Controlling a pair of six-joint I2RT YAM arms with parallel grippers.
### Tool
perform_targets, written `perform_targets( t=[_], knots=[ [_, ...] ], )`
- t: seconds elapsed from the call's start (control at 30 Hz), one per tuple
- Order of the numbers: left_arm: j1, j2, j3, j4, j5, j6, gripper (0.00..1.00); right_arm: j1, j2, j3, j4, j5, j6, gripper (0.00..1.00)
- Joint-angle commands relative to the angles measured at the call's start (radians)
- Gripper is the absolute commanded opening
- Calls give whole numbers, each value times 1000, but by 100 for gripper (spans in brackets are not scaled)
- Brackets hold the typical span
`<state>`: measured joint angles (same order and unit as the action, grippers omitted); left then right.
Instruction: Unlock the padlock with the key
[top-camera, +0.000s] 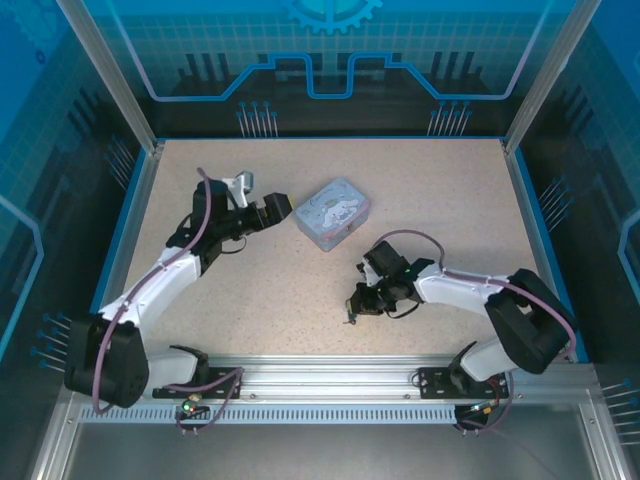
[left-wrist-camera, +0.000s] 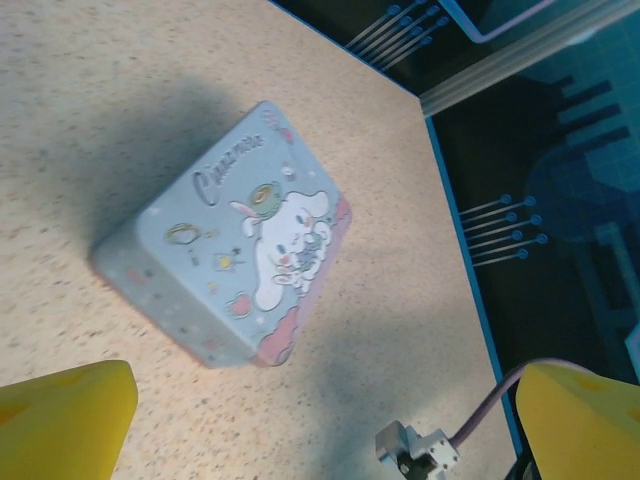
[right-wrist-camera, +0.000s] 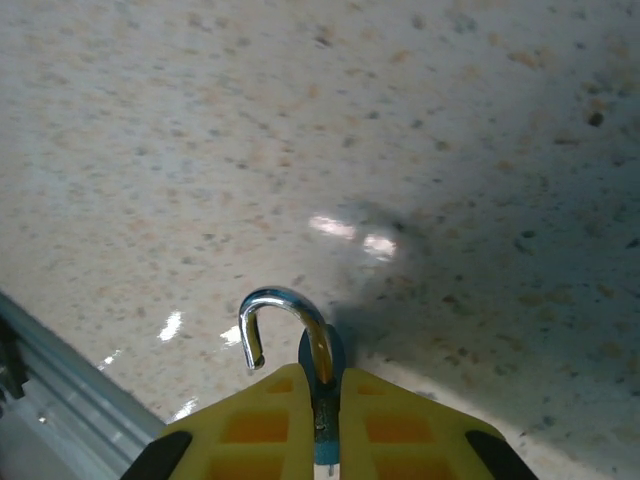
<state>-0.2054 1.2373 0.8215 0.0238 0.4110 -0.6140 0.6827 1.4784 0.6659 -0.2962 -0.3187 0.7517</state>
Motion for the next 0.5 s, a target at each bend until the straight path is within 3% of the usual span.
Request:
perform_targets(
  t=[0.0,0.13,0.3,0.47],
  knots=[
    [30,-75,-35,-67,-46,39,99,-13,21,-4,17,44,25,15],
    [49,-132,-40,-123,-70,57,99,-24,-45,-10,-14,86,16,29],
    [72,-201,-31,-188,-111,75,99,-60,-215,40,-216,188,-57,44],
    [87,-291,-55,-236,-237,109,99,-153,-421,87,-318,298,-187,63]
  ],
)
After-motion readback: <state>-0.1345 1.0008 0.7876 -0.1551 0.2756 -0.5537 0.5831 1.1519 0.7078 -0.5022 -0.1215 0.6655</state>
